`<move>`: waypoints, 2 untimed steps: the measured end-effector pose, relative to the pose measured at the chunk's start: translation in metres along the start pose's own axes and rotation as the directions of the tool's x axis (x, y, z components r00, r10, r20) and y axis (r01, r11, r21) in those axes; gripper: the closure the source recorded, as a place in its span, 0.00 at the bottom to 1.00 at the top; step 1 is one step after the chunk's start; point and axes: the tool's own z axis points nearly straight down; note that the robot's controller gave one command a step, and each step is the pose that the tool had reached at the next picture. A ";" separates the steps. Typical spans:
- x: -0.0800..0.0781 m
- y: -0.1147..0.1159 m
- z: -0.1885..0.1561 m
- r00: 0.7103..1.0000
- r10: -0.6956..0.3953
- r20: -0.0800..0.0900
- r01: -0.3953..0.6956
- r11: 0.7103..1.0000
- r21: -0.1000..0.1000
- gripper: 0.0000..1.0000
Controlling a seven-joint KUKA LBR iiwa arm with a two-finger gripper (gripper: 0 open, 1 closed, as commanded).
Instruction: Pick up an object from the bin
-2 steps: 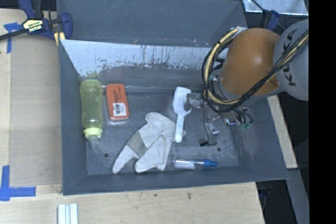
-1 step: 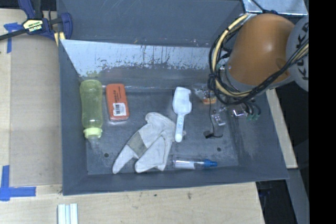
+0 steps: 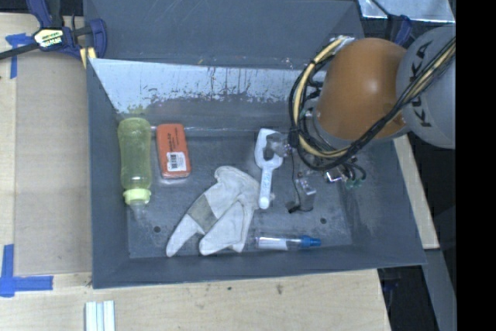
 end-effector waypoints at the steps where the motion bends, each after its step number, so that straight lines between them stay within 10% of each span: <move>1: 0.000 0.022 0.067 0.986 -0.166 -0.007 0.166 0.986 -0.004 0.00; 2: -0.034 0.021 0.088 1.000 -0.008 -0.009 0.007 1.000 -0.004 1.00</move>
Offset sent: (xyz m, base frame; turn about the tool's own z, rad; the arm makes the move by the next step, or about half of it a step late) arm 0.0271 0.0292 -0.0890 -0.0071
